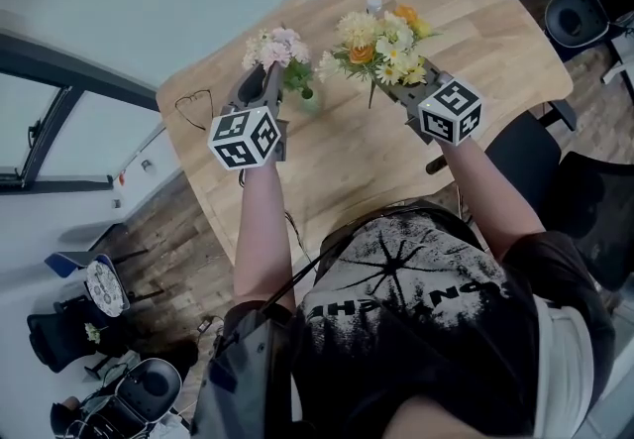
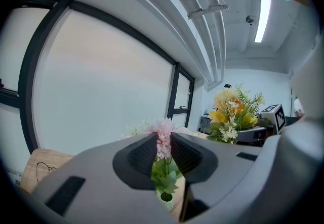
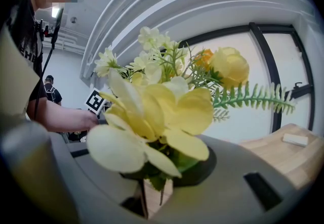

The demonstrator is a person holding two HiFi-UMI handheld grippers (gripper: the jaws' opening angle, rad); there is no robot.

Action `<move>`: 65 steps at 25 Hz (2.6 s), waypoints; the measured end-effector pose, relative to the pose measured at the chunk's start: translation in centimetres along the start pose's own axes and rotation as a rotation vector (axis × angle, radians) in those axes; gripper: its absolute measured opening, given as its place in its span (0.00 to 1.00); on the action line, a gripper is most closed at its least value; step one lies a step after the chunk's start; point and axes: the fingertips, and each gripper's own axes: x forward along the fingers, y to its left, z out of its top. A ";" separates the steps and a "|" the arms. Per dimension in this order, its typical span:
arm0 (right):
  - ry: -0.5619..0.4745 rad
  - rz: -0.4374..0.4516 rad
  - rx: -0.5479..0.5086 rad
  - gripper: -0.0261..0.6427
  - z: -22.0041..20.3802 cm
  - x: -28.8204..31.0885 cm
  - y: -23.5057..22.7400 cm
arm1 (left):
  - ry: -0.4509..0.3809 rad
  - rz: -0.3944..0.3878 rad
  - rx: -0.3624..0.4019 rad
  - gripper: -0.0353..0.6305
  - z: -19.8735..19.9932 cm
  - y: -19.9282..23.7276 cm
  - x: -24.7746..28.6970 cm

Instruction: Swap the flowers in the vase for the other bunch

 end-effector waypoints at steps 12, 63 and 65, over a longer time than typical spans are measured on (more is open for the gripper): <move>-0.028 0.046 0.000 0.17 0.7 0.1 0.5 | -0.072 0.036 0.007 0.19 3.1 -0.2 -1.9; -0.057 0.234 -0.034 0.17 2.4 4.8 6.8 | -0.094 0.240 -0.064 0.19 -1.0 1.5 -14.5; -0.062 0.238 -0.040 0.17 3.1 5.6 7.1 | -0.084 0.244 -0.078 0.19 -1.6 1.9 -15.0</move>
